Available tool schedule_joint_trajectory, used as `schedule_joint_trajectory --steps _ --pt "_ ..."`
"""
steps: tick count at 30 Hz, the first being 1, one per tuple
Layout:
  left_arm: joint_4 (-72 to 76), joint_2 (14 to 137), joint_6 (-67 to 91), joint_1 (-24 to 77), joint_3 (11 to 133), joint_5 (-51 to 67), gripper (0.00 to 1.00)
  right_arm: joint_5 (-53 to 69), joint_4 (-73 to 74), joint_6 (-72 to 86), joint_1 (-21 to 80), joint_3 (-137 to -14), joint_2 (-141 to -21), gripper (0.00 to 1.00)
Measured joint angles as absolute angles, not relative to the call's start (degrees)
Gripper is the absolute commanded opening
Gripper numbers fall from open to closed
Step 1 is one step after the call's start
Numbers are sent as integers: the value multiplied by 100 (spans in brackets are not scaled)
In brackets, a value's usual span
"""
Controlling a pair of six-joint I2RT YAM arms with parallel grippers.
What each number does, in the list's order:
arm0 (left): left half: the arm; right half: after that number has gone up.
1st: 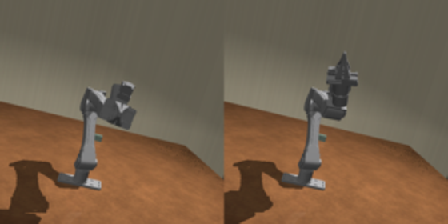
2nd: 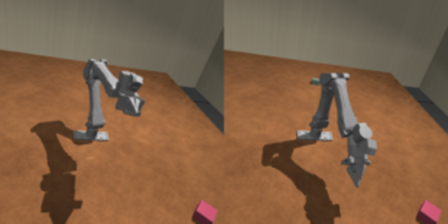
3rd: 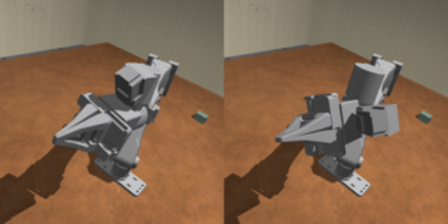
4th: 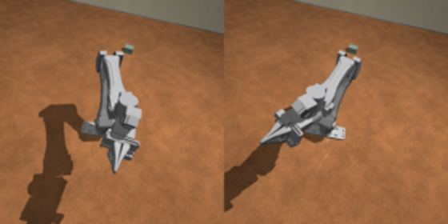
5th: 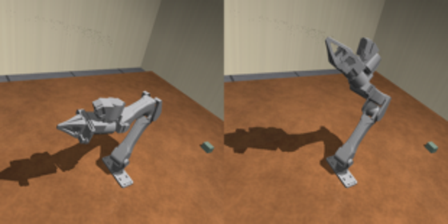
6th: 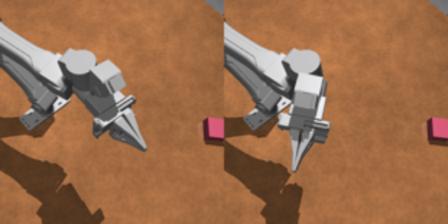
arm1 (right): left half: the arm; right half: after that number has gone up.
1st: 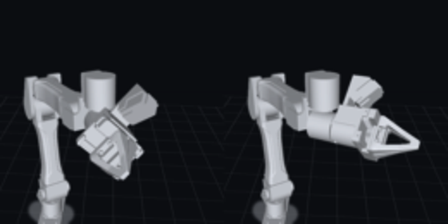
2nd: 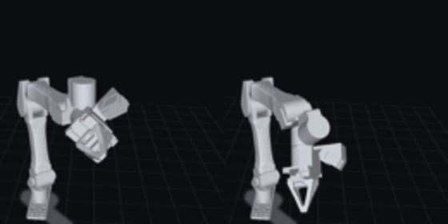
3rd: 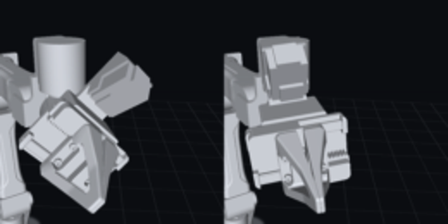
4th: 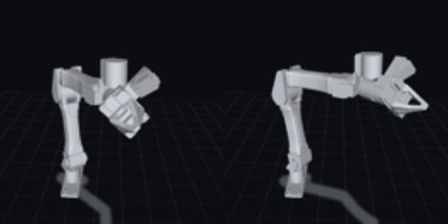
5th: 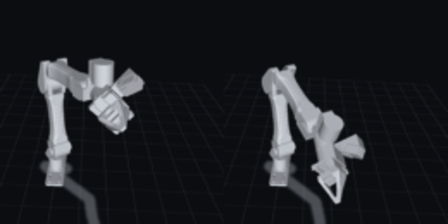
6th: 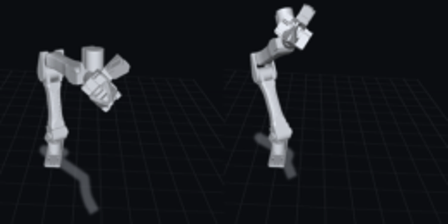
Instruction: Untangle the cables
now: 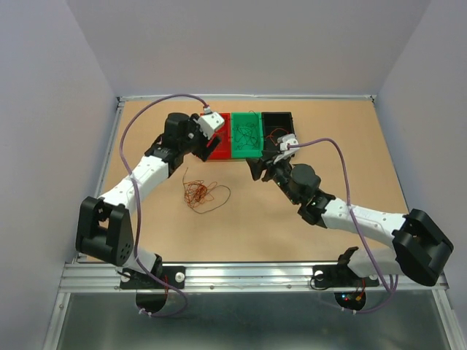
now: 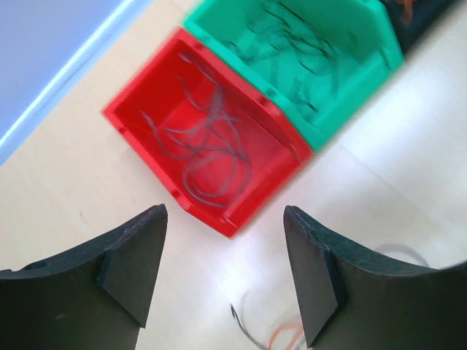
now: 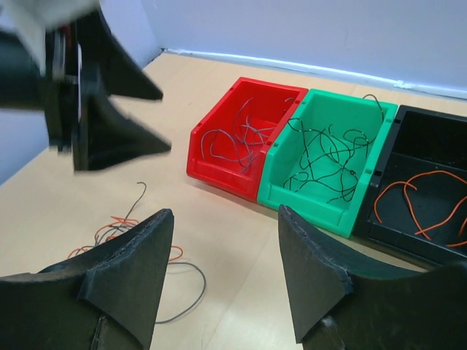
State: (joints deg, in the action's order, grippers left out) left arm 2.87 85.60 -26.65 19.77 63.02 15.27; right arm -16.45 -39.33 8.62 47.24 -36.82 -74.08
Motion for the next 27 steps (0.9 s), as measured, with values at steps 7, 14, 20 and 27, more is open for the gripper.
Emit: schedule_joint_trajectory --steps 7,14,20,27 --pt "-510 8117 -3953 2777 5273 2097 80 -1678 -3704 862 4724 -3682 -6936 65" --pt "-709 8241 -4198 3280 5155 1975 73 -1741 -3544 860 4724 -3677 -6573 65" --pt "-659 8930 -4152 3428 5168 1466 63 -1806 -3481 860 4724 -3675 -6388 65" --pt "-784 9476 -4005 3522 5354 1033 56 -1841 -3439 858 4722 -3662 -6283 65"
